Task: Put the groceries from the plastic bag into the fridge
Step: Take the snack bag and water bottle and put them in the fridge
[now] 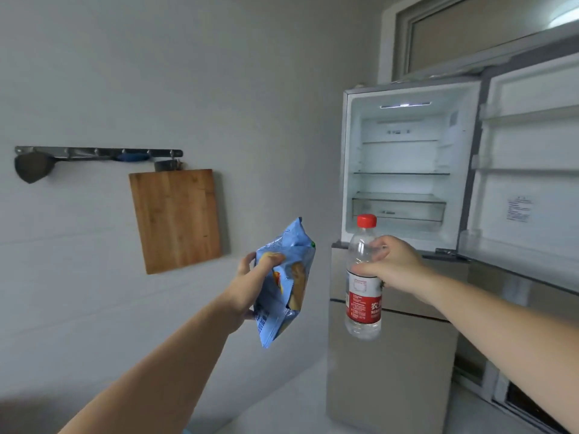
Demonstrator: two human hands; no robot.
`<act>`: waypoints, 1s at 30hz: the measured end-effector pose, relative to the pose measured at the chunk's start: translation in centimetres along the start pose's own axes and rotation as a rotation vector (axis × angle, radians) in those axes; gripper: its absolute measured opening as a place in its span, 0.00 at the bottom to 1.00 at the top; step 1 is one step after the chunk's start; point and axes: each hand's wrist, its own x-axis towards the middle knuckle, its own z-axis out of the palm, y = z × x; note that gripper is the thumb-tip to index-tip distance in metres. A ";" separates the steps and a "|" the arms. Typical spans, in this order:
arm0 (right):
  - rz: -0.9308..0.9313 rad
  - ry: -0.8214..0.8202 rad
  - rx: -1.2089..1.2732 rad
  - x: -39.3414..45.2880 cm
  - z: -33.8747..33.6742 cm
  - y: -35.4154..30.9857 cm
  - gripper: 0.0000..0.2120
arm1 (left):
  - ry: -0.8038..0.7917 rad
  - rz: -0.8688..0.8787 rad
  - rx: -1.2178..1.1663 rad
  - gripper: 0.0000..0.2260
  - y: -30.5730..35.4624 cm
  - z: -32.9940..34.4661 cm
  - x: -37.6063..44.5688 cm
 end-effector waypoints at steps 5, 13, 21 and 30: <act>0.085 0.121 -0.022 4.5 -0.5 0.2 0.36 | -0.133 0.024 -0.025 0.34 1.3 0.2 8.0; 0.162 0.209 -0.018 9.9 -0.8 0.4 0.35 | -0.232 0.057 -0.058 0.33 2.4 2.0 16.8; 0.193 0.263 -0.008 15.8 -3.2 3.7 0.35 | -0.281 0.095 -0.045 0.24 3.9 7.4 23.0; 0.172 0.258 0.044 27.6 -7.1 11.2 0.34 | -0.240 0.125 0.038 0.27 7.1 16.0 32.4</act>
